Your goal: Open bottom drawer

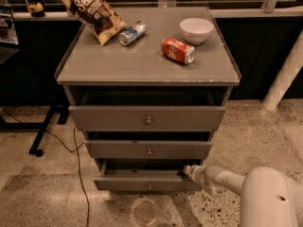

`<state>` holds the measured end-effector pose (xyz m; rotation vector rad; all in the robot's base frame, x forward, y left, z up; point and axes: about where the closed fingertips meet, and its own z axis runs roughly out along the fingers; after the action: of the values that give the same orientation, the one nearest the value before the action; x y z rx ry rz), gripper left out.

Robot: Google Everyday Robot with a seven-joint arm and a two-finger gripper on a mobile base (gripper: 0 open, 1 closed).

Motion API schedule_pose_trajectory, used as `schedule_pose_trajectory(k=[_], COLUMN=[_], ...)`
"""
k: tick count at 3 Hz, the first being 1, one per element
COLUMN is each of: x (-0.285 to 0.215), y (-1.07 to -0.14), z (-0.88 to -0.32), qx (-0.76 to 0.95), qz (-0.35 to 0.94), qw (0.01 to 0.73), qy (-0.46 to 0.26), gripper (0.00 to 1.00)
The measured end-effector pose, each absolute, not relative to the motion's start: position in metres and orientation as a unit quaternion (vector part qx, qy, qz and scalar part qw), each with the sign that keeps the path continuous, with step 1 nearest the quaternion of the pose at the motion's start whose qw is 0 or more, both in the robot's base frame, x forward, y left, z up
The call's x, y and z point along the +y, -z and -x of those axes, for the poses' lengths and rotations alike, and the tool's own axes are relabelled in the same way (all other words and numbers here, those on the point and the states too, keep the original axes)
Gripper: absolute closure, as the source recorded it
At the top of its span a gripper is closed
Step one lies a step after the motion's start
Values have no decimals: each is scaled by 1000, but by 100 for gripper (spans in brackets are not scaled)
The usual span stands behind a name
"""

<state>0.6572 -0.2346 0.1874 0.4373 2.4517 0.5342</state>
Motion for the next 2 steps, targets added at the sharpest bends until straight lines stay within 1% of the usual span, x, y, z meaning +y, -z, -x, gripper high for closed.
schedule_pose_trajectory(k=[2], x=[-238], y=[-176], z=[-647], qx=[933], qz=[-168], qw=[257], qy=[-189], gripper=[100])
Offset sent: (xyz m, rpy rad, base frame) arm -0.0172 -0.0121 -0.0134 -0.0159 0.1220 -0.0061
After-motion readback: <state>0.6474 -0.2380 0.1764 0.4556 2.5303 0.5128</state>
